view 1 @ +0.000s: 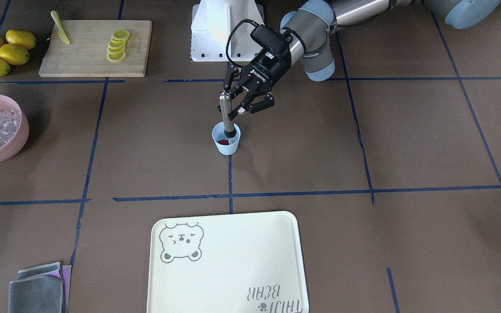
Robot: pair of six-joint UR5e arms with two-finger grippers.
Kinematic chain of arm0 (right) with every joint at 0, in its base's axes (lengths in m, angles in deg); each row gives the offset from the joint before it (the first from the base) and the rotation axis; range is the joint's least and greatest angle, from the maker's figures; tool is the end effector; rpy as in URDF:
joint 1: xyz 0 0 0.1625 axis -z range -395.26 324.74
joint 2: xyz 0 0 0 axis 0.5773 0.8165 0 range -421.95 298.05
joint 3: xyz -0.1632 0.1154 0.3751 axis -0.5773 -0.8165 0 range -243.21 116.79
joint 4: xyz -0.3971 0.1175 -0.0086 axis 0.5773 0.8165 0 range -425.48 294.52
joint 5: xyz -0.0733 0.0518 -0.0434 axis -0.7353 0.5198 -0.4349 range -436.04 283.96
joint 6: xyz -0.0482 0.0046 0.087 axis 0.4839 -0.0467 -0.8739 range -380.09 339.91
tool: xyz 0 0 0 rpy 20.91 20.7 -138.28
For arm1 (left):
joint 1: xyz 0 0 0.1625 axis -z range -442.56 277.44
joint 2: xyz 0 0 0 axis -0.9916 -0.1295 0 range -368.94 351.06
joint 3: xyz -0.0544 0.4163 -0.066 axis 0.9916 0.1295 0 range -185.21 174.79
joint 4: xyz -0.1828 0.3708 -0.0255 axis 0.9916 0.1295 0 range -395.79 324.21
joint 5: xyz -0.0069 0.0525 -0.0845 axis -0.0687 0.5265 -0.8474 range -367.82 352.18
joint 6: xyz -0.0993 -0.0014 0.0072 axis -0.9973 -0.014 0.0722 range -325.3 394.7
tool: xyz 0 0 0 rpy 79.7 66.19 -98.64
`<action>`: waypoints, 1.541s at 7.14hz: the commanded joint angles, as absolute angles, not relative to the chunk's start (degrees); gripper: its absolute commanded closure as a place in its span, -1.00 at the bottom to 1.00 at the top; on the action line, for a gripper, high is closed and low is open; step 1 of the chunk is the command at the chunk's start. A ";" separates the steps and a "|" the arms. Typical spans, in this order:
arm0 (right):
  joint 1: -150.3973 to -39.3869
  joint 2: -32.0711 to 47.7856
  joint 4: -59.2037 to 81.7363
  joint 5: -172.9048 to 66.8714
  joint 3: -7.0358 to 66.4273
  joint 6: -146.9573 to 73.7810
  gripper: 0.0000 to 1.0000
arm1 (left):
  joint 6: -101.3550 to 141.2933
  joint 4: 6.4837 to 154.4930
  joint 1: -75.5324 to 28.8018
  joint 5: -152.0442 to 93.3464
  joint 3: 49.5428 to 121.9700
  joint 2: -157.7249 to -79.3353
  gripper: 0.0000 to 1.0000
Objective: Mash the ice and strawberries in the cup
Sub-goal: 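Lower the rod into the cup and press down on the ice and strawberry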
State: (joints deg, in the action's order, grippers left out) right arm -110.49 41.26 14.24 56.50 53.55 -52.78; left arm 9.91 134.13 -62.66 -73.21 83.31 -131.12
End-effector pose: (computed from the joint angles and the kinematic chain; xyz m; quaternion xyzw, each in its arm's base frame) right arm -0.0394 -0.4084 0.5112 0.0333 -0.4023 0.0680 0.9124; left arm 0.5171 -0.3731 0.1967 0.6327 0.5098 0.0524 0.5806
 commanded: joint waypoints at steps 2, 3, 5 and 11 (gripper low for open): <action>-110.49 41.32 14.24 56.50 53.33 -52.78 -1.00 | 10.53 134.10 -64.10 -72.68 82.07 -132.06 0.92; -110.49 41.32 14.24 56.50 53.33 -52.78 -1.00 | 10.62 134.10 -64.10 -72.42 81.63 -132.24 0.92; -110.49 41.32 14.24 56.59 53.33 -52.78 -1.00 | 10.62 134.19 -64.10 -72.24 79.34 -133.39 0.91; -110.49 41.32 14.24 56.41 53.33 -52.78 -1.00 | 10.79 136.30 -65.16 -72.24 77.75 -132.77 0.92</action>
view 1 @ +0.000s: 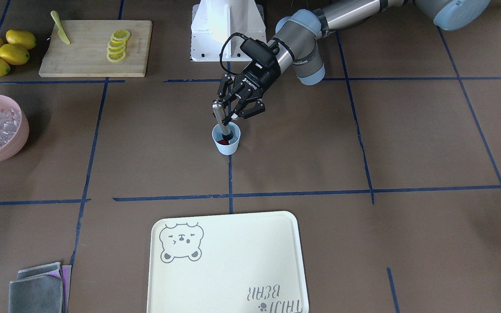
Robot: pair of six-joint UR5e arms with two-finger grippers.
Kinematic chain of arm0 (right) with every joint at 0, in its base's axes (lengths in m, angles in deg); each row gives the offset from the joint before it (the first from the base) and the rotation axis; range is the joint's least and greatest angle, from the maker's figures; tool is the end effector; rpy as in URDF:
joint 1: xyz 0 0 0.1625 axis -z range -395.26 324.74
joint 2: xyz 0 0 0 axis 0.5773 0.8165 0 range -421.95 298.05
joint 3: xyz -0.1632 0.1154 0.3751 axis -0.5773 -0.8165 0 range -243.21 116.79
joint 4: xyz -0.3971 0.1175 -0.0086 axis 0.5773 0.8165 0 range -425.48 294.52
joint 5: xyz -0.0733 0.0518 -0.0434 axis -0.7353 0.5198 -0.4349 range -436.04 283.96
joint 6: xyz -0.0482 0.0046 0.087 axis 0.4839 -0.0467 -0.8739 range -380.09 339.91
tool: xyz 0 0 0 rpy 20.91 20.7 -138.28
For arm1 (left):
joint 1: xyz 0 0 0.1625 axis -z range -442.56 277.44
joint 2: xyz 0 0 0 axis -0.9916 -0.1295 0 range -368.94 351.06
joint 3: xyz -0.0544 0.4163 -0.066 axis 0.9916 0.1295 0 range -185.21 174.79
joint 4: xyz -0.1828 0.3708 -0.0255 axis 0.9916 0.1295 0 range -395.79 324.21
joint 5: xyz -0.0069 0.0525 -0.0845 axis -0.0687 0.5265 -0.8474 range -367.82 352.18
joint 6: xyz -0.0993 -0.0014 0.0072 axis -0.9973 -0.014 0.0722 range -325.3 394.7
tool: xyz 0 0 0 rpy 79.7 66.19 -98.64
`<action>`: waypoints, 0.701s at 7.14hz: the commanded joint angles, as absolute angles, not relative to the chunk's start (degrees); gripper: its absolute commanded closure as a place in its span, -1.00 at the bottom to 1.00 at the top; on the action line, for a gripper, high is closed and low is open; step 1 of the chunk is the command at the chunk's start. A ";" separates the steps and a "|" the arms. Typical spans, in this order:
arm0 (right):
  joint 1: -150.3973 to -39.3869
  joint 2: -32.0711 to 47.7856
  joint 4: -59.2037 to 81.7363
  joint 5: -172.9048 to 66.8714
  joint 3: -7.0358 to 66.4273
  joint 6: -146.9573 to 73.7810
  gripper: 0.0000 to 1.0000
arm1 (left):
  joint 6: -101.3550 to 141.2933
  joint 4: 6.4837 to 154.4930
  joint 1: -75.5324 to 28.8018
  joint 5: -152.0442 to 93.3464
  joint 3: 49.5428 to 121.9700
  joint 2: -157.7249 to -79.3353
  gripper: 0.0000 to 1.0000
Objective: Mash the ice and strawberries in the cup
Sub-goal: 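Lower the rod into the cup and press down on the ice and strawberry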
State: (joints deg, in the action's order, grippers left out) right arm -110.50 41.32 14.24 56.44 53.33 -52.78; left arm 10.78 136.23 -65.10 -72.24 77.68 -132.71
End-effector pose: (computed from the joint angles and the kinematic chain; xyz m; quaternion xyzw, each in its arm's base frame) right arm -0.0392 -0.4084 0.5137 0.0315 -0.4012 0.0692 0.9128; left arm 0.5575 -0.3602 0.2166 0.6241 0.5050 0.0701 0.5921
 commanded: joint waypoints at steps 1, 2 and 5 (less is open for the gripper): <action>-110.49 41.32 14.24 56.41 53.33 -52.78 -1.00 | 10.79 136.30 -65.16 -72.24 77.76 -132.77 0.92; -110.49 41.32 14.24 56.41 53.33 -52.78 -1.00 | 10.79 136.39 -65.16 -72.24 77.76 -132.60 0.92; -110.49 41.32 14.24 56.32 53.24 -52.78 -1.00 | 10.71 135.08 -64.90 -72.33 84.65 -132.51 1.00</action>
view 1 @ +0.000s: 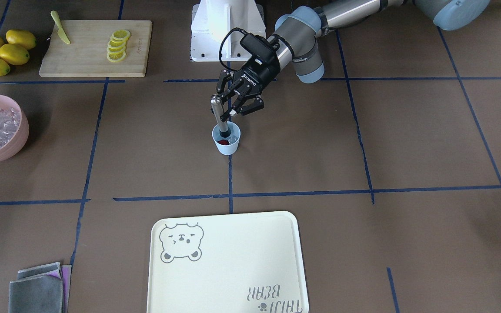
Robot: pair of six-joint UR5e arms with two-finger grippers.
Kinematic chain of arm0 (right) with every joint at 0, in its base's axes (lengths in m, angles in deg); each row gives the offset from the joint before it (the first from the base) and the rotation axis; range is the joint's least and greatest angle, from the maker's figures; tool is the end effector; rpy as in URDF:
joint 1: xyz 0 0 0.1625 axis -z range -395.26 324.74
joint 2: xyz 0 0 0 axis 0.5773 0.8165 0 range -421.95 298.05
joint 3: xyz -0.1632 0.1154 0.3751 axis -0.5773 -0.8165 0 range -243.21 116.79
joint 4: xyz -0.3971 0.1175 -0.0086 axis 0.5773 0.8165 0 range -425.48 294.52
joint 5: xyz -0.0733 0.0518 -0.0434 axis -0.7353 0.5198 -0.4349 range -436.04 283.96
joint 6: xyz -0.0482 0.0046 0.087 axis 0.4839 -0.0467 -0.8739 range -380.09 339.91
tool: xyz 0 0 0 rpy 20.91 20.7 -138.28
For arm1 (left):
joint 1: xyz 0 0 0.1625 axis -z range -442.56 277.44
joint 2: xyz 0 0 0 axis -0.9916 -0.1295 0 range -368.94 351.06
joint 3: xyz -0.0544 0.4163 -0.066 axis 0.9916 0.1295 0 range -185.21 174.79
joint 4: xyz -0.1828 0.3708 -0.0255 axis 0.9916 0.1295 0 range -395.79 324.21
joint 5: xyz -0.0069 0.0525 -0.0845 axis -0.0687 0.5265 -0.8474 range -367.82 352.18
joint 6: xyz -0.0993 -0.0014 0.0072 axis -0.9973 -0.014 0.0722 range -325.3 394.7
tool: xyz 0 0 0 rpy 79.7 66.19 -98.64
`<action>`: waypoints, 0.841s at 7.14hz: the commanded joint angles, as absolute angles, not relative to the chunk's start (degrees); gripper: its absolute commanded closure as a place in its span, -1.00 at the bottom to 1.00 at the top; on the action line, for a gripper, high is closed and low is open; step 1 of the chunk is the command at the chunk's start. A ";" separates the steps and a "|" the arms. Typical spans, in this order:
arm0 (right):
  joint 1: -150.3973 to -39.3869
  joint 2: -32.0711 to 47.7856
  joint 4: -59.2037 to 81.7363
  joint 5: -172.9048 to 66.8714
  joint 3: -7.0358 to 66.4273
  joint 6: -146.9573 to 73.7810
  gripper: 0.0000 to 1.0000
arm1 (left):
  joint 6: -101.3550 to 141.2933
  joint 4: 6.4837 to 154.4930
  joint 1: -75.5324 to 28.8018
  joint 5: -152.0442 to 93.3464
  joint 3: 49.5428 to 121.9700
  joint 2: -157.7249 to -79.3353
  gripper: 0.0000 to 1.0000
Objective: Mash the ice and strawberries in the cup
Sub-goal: 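Lower the rod into the cup and press down on the ice and strawberry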
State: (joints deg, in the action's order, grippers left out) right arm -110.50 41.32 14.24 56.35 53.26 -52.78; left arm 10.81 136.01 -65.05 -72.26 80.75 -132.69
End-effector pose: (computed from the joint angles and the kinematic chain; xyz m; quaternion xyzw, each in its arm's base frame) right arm -0.0391 -0.4085 0.5144 0.0313 -0.4004 0.0696 0.9132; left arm 0.5418 -0.3558 0.1958 0.6303 0.5179 0.0591 0.5753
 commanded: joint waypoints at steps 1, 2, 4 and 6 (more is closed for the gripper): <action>-110.49 41.32 14.24 56.32 53.24 -52.78 -1.00 | 10.71 130.63 -64.55 -72.33 87.66 -132.34 1.00; -110.49 41.32 14.24 56.32 53.24 -52.78 -1.00 | 10.62 120.32 -64.63 -72.41 95.08 -132.16 1.00; -110.49 41.32 14.24 56.59 53.24 -52.78 -1.00 | 9.74 96.89 -64.46 -72.41 110.23 -129.10 1.00; -110.49 41.32 14.24 56.33 52.81 -52.70 -1.00 | 9.39 96.66 -63.93 -72.94 112.02 -123.75 1.00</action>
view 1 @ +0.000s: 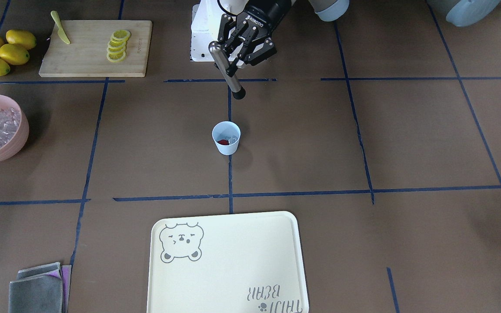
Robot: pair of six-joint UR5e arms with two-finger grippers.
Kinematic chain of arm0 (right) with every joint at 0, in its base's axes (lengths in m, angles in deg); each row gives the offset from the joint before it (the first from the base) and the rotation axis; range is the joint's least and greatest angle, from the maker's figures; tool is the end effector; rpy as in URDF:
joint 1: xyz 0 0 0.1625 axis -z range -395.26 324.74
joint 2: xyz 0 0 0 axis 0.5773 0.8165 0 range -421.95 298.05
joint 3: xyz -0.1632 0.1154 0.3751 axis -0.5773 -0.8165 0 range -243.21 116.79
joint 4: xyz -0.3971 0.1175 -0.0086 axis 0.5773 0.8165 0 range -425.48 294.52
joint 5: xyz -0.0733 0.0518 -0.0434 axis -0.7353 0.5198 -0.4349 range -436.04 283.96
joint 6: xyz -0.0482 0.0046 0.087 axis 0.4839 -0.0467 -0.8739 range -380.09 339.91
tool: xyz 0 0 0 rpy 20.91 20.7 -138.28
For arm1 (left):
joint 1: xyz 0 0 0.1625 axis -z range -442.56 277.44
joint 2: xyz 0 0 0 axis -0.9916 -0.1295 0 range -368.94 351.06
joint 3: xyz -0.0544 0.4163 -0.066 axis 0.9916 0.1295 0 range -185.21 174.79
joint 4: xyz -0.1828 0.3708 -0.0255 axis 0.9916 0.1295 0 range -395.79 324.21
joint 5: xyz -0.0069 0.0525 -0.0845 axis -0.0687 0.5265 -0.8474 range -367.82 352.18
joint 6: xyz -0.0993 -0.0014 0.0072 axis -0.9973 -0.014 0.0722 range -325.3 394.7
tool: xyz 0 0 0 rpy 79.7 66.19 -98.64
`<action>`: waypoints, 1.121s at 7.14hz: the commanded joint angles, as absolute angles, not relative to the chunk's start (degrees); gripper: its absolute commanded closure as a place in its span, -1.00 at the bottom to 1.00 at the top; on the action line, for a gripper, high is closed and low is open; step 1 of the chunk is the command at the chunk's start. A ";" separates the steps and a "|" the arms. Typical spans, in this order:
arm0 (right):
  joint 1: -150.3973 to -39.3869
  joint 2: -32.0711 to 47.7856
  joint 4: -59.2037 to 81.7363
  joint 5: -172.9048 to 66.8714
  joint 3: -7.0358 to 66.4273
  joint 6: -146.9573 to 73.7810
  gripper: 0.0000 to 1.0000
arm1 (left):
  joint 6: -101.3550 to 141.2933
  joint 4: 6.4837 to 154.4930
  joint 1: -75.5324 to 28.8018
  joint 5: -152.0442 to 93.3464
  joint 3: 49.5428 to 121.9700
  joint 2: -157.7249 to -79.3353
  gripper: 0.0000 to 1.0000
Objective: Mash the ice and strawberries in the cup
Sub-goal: 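Lift the rod out of the cup and draw the left arm back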
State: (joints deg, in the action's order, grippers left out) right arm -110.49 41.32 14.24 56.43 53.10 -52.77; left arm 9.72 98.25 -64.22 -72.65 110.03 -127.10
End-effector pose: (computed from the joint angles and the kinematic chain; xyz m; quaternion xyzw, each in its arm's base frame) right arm -0.0393 -0.4086 0.5157 0.0298 -0.4005 0.0698 0.9131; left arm 0.4296 -0.3275 0.1118 0.5951 0.4523 0.1047 0.6560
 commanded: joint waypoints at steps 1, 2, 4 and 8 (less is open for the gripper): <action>-110.49 41.32 14.24 56.32 52.80 -52.69 -1.00 | 4.34 96.40 -63.67 -72.94 112.12 -119.11 1.00; -110.49 41.41 14.24 56.32 52.80 -52.69 -1.00 | 0.46 96.05 -63.32 -72.94 112.12 -113.32 1.00; -110.49 41.41 14.24 56.32 52.72 -52.69 -1.00 | -7.96 96.04 -54.67 -84.01 112.03 -104.51 1.00; -110.49 41.50 14.24 56.33 52.45 -52.69 -1.00 | -9.87 95.96 -22.42 -131.57 102.85 -96.14 1.00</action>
